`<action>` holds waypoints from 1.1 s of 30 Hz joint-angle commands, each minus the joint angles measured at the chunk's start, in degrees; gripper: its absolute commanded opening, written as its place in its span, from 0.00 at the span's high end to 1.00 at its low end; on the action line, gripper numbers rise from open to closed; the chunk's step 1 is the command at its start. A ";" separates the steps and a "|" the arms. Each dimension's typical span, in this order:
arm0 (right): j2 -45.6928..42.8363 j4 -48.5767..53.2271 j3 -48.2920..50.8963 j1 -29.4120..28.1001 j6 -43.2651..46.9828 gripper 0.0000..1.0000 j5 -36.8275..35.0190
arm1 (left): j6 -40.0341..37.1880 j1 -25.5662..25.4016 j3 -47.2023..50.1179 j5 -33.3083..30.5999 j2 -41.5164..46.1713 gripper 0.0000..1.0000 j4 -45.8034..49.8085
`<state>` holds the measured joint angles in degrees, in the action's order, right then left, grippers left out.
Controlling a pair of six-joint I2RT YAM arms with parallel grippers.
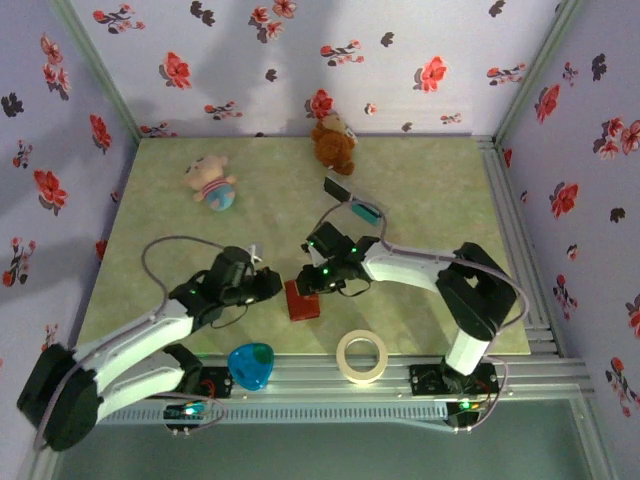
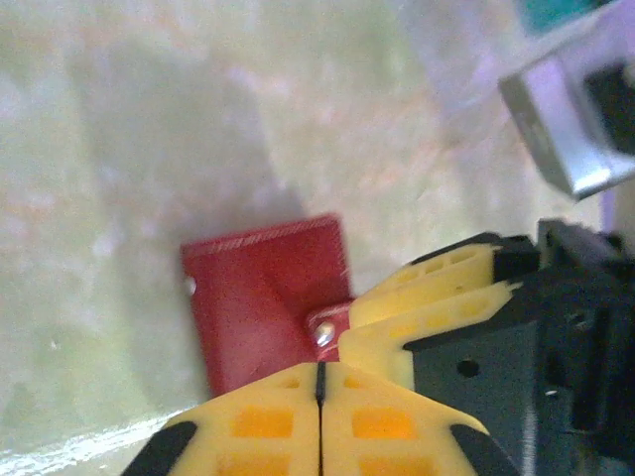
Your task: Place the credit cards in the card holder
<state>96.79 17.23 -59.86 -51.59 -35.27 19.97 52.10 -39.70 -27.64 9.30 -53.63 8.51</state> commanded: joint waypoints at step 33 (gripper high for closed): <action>-41.94 -47.37 48.67 43.58 29.76 0.01 -43.03 | -55.97 31.38 9.16 -25.69 -10.13 0.00 -41.10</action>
<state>49.71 -15.16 -11.29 -9.76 -9.19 -29.56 -2.57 -11.38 -21.37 -23.75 -59.37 -16.60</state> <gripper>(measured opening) 0.993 0.997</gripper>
